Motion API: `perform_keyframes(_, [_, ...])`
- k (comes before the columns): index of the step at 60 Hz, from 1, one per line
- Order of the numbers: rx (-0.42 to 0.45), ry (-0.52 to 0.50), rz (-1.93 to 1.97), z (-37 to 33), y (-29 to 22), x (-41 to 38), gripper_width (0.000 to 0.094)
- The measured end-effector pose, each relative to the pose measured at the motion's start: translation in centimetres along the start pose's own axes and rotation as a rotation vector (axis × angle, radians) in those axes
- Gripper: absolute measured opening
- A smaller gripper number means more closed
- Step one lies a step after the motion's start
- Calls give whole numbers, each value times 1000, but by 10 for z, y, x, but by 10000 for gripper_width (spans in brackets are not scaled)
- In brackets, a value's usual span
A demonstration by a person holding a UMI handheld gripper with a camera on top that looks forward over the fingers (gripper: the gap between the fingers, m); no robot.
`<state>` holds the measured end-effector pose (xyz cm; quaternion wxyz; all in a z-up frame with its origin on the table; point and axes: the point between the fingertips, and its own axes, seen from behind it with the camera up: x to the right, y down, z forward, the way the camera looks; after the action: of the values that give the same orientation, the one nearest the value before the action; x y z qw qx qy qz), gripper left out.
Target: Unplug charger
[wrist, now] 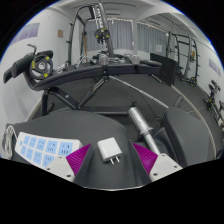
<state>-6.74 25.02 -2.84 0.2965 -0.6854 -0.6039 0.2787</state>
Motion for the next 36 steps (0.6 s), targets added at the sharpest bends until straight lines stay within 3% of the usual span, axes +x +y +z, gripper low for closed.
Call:
perform_keyframes(3, [10,-3,14,-4,-3,2,868])
perform_keyframes(11, [73,-6,29,-35,-17,0,867])
perform_keyframes(22, [181,35,6,-148,-35,-10,866])
perform_keyframes(36, [160,26,53,-291,18,-49,865])
